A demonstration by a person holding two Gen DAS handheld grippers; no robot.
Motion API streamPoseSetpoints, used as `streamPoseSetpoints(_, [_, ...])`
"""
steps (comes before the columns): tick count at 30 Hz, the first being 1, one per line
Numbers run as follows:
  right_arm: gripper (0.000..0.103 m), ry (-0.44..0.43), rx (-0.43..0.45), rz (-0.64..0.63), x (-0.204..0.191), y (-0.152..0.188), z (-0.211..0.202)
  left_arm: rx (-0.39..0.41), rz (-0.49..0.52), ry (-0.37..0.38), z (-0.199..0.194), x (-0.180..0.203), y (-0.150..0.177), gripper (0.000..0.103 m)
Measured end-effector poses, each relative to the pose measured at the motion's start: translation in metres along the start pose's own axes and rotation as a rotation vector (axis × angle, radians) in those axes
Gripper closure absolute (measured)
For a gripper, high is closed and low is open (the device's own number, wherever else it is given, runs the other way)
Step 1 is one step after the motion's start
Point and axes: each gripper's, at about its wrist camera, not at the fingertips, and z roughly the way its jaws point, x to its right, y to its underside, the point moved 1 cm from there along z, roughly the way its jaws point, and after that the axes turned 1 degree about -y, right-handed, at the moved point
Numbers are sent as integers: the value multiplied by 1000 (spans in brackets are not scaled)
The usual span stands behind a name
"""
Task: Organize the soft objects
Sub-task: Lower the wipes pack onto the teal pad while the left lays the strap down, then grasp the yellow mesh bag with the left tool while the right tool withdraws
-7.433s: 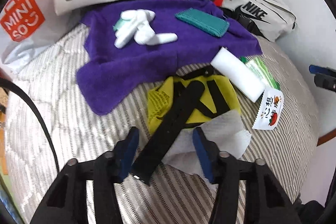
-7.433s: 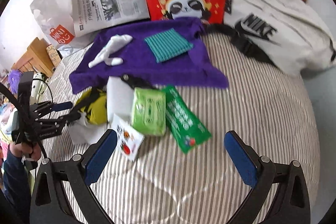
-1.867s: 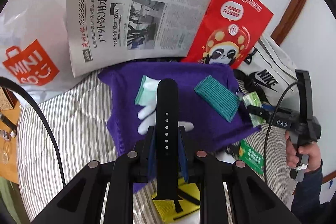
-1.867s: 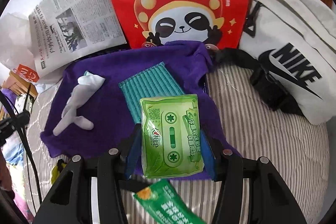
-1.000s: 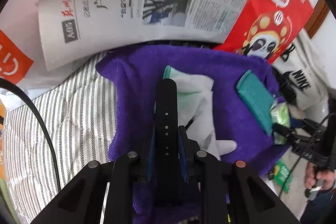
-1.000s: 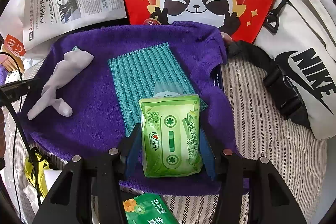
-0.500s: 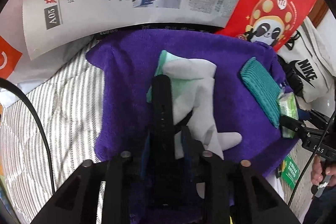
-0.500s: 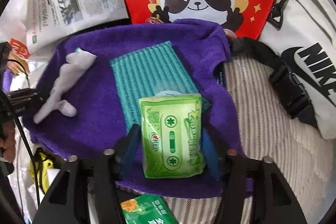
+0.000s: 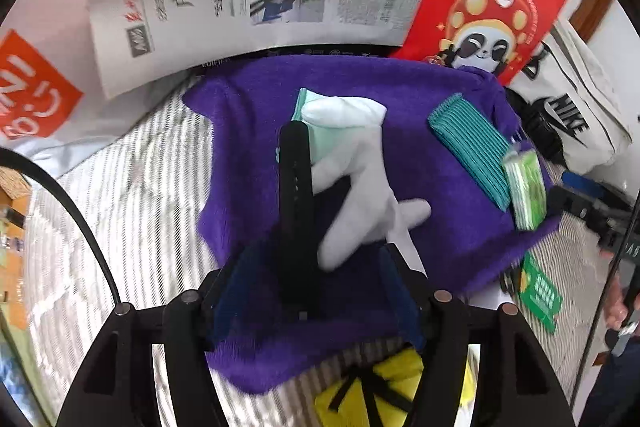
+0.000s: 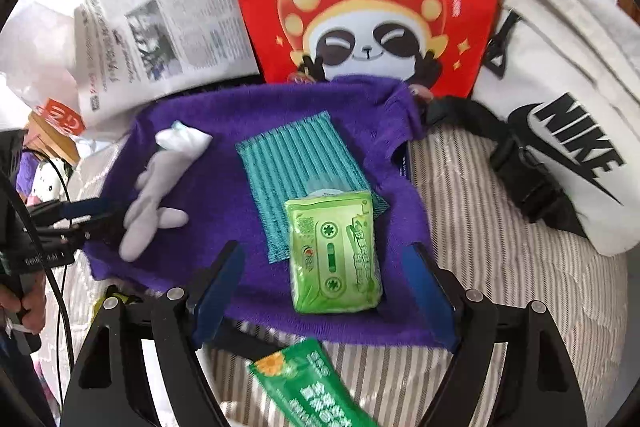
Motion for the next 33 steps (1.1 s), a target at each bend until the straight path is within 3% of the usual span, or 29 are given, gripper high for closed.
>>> streamPoseSetpoints(4, [21,8,39,0,-3,9,-29,25,37,12,-24,10,23,40])
streamPoseSetpoints(8, [21,13,60,-1,-5,27,-53,-1,32,25,-32,15,51,38])
streamPoseSetpoints(12, [21,-7,68,20,-4,54,-74,-22,-24,12,-30,9,79,38])
streamPoseSetpoints(15, [21,-5,57,28,-2,75,-84,-24,-106,66,-26,4,96,38])
streamPoseSetpoints(21, [21,-5,43,71,6,113,-98,18,-75,-26,-18,18,109,41])
streamPoseSetpoints(22, [21,-6,39,76,7,119,-99,31,-59,-51,-15,20,110,43])
streamPoseSetpoints(24, [21,-11,30,79,9,129,-101,50,-51,-74,-12,21,112,56])
streamPoseSetpoints(26, [21,-4,19,86,13,139,-101,69,-76,-15,-14,19,114,70])
streamPoseSetpoints(30, [21,-10,2,107,19,152,-99,108,-91,15,-19,15,115,75])
streamPoseSetpoints(33, [21,-15,-10,121,22,157,-95,120,-84,-3,-30,14,117,79])
